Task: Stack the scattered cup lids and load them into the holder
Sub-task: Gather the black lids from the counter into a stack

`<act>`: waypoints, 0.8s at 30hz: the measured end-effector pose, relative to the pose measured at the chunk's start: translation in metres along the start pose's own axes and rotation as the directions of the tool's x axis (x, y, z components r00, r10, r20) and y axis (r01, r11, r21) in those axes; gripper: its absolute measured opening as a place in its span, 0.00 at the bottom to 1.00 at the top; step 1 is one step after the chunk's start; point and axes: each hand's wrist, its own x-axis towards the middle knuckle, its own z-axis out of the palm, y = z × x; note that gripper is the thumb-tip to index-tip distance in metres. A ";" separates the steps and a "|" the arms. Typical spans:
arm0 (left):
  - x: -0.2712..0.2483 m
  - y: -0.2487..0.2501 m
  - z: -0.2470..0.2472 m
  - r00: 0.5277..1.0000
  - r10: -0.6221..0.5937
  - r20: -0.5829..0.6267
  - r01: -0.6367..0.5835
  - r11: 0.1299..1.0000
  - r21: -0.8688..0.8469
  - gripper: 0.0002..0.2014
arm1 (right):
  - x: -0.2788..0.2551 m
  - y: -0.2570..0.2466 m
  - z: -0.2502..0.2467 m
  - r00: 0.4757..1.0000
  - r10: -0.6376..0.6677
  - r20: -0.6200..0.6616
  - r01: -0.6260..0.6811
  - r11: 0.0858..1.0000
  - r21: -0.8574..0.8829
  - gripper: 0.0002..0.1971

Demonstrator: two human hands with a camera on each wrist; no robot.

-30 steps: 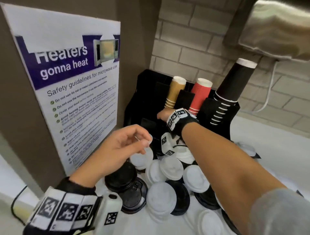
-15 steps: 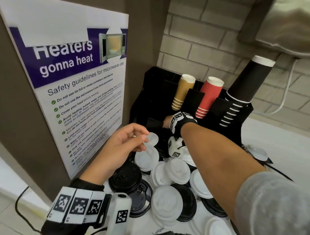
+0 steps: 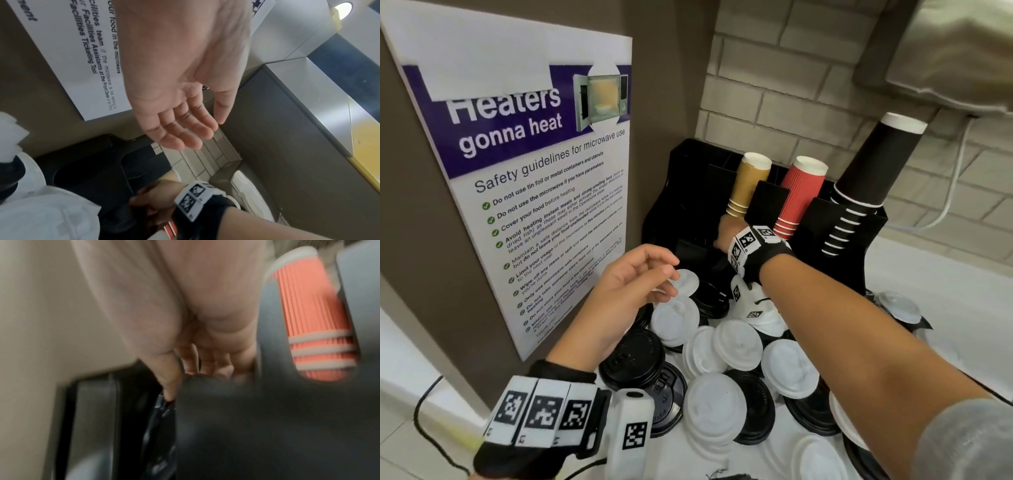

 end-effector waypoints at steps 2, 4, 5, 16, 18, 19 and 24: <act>0.000 -0.003 0.003 0.999 -0.003 -0.039 0.002 1.000 -0.005 0.06 | -0.008 -0.002 -0.015 0.998 -0.044 -0.039 0.050 0.983 0.177 0.19; 0.002 -0.008 0.004 0.992 -0.022 -0.122 0.021 1.000 -0.010 0.10 | -0.022 0.004 -0.034 0.955 0.078 -0.286 0.014 0.952 0.307 0.17; 0.003 -0.011 0.005 0.986 -0.030 -0.162 0.030 1.000 -0.001 0.12 | -0.030 0.008 -0.040 0.921 0.084 -0.381 0.062 0.932 0.357 0.17; 0.006 -0.009 0.035 0.982 0.168 -0.091 -0.162 0.985 0.067 0.42 | -0.138 0.012 -0.020 0.884 -0.467 0.033 0.133 0.317 0.939 0.13; -0.003 -0.009 0.039 0.977 0.197 -0.080 -0.188 0.976 0.107 0.35 | -0.146 0.018 -0.018 0.869 -0.494 0.027 0.145 0.308 0.940 0.17; -0.007 -0.010 0.040 0.977 0.201 -0.068 -0.191 0.974 0.123 0.35 | -0.150 0.021 -0.017 0.853 -0.522 0.022 0.171 0.318 0.933 0.19; -0.018 -0.008 0.042 0.983 0.185 -0.018 -0.175 0.953 0.246 0.53 | -0.165 0.026 -0.014 0.807 -0.590 0.008 0.224 0.320 0.920 0.24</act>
